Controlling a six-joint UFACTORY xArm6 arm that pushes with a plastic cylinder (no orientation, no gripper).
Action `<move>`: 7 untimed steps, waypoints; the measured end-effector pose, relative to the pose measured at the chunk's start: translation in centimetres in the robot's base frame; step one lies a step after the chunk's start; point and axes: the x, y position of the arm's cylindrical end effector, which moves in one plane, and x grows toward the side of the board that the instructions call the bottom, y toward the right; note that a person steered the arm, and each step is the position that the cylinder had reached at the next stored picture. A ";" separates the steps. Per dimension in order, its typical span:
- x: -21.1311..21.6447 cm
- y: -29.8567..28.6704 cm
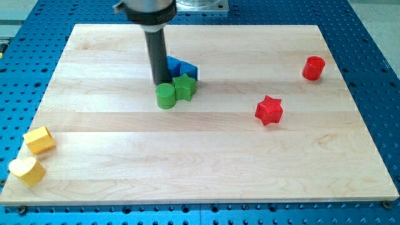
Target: Move the cube to the top left of the triangle
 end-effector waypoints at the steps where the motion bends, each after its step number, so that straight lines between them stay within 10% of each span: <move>1: -0.9 -3.0; 7: 1.1 3.9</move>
